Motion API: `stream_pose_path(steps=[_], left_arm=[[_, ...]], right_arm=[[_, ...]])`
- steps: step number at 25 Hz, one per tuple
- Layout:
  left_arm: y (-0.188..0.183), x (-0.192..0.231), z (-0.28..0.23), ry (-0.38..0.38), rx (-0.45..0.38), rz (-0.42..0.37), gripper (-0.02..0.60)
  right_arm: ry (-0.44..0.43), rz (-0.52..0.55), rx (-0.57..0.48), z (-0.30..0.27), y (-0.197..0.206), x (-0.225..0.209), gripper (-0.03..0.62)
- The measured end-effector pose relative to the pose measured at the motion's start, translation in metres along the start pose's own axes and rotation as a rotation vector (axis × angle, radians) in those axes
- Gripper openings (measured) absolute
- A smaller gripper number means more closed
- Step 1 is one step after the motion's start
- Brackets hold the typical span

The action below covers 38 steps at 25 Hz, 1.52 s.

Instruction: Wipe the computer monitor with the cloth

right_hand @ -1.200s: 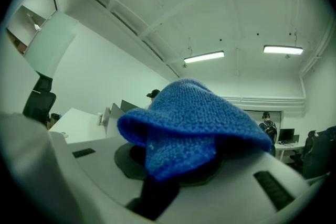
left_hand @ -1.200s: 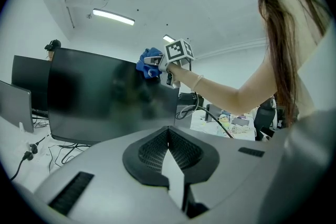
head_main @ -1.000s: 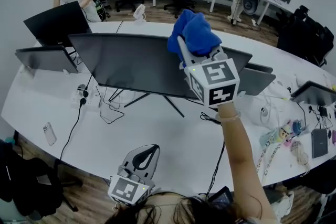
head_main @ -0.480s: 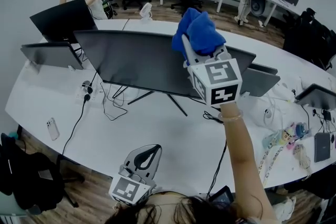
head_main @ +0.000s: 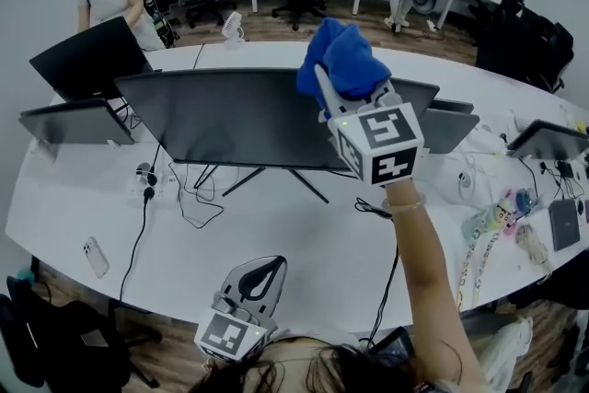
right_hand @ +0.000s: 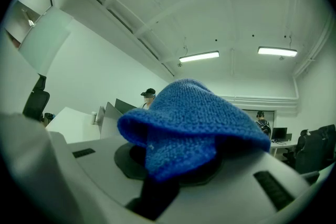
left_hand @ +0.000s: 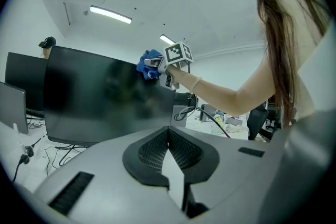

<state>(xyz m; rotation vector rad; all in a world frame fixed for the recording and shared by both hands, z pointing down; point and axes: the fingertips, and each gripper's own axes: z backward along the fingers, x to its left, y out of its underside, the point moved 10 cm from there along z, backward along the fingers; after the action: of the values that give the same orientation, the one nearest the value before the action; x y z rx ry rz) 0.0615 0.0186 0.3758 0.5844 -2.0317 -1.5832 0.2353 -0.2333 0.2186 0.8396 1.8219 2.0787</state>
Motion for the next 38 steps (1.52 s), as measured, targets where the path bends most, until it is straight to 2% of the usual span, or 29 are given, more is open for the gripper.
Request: stream_pose_path(steps=[6,11,26,38], left_arm=[[-0.001,0.008,-0.001,0.077,0.008,0.011,0.009],[-0.002,0.006,-0.009,0.109,0.009,0.016,0.009],[-0.003,-0.034,-0.035,0.059,-0.003,0.025,0.009],[-0.005,-0.054,-0.053,0.051,-0.011,0.015,0.009]], right_arm=[[0.046,0.004,0.022,0.003,0.0,-0.002,0.087],[0.048,0.008,0.036,0.006,0.0,-0.005,0.087],[-0.002,0.033,0.028,0.016,0.004,-0.024,0.087],[-0.017,0.037,0.034,0.027,0.008,-0.044,0.087]])
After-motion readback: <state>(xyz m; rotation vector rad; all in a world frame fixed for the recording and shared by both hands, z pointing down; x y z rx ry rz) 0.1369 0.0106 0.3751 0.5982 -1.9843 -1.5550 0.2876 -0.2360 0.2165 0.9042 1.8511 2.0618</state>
